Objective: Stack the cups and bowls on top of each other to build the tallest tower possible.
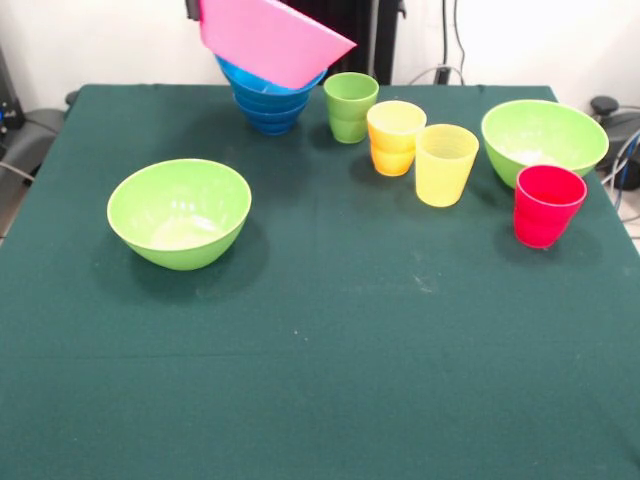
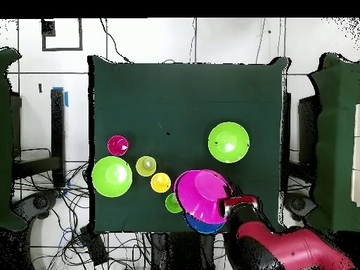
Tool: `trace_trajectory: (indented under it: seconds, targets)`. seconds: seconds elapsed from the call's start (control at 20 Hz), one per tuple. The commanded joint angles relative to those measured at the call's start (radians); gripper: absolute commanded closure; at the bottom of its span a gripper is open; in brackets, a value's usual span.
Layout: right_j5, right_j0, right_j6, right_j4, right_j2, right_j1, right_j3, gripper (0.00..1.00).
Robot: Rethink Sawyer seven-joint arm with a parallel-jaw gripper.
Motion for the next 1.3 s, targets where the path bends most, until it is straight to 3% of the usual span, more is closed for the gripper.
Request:
trace_trajectory:
  seconds: [0.05, 0.35, 0.65, 0.85, 1.05, 1.3]
  targets:
    - [-0.104, 0.110, 0.127, -0.032, -0.156, -0.090, 0.156, 1.00]
    - [-0.043, 0.079, 0.087, 0.062, -0.098, -0.151, 0.221, 1.00]
    - [-0.013, 0.034, 0.050, 0.096, -0.062, -0.171, 0.260, 1.00]
    - [-0.019, 0.026, 0.052, 0.061, -0.092, -0.160, 0.258, 1.00]
    - [-0.035, 0.053, 0.071, -0.008, -0.164, -0.110, 0.225, 1.00]
    - [-0.059, 0.080, 0.077, -0.042, -0.225, -0.081, 0.210, 1.00]
